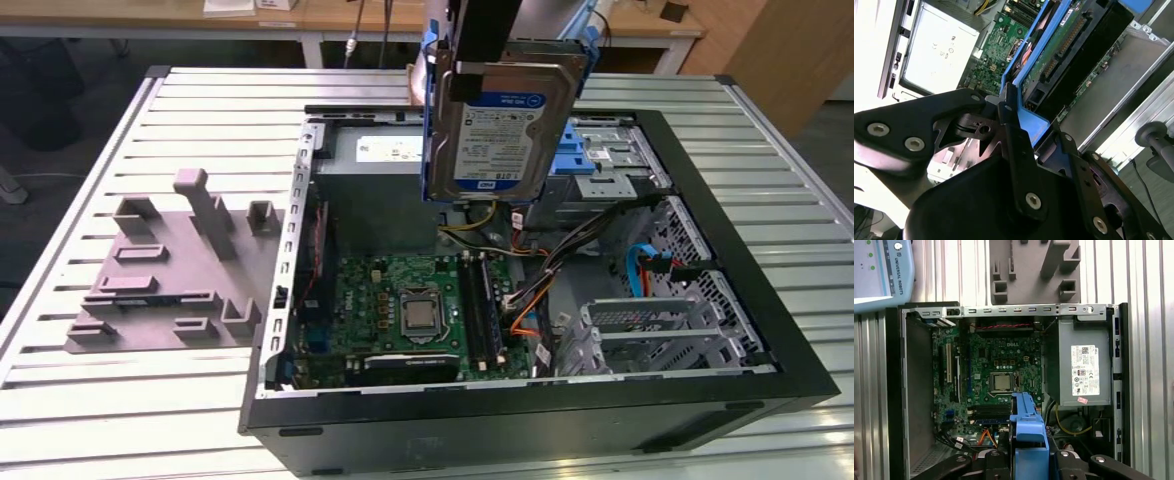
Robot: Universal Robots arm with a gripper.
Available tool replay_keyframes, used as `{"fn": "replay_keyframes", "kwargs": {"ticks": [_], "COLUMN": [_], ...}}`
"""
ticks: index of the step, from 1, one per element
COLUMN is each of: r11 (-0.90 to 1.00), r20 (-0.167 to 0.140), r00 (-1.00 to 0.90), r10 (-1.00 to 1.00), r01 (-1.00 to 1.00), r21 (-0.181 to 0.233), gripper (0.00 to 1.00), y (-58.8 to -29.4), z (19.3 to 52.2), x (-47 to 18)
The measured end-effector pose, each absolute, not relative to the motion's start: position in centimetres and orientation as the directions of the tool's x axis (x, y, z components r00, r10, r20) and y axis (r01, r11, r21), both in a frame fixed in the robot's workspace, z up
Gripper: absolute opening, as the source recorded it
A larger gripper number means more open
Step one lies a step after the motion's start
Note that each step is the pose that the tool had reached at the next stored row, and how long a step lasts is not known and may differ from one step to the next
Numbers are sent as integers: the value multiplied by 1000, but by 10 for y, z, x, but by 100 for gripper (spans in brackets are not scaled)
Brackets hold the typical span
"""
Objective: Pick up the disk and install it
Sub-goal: 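Insert the disk into the insertion slot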
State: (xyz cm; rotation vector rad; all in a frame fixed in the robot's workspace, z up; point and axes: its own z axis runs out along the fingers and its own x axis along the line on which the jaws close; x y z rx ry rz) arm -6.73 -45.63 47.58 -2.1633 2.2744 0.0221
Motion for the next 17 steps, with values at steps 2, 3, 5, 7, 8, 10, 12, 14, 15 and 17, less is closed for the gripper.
{"fn": "replay_keyframes", "kwargs": {"ticks": [2, 3, 5, 7, 8, 10, 12, 14, 15, 17], "r11": [50, 51, 51, 50, 51, 51, 51, 51, 51, 51], "r20": [-12, -12, -12, -12, -12, -12, -12, -12, -12, -12], "r00": [-51, -51, -51, -51, -51, -51, -51, -51, -51, -51], "r10": [-999, -999, -999, -999, -999, -999, -999, -999, -999, -999], "r01": [-999, -999, -999, -999, -999, -999, -999, -999, -999, -999], "r21": [8, 8, 8, 8, 8, 8, 8, 8, 8, 8], "gripper": [36, 36, 36, 36, 36, 36, 36, 36, 36, 36], "y": [-456, -456, -457, -459, -461, -465, -470, -475, -477, -481], "z": [476, 476, 476, 476, 476, 476, 475, 475, 475, 475], "x": [-67, -67, -67, -67, -67, -67, -67, -67, -67, -67]}}
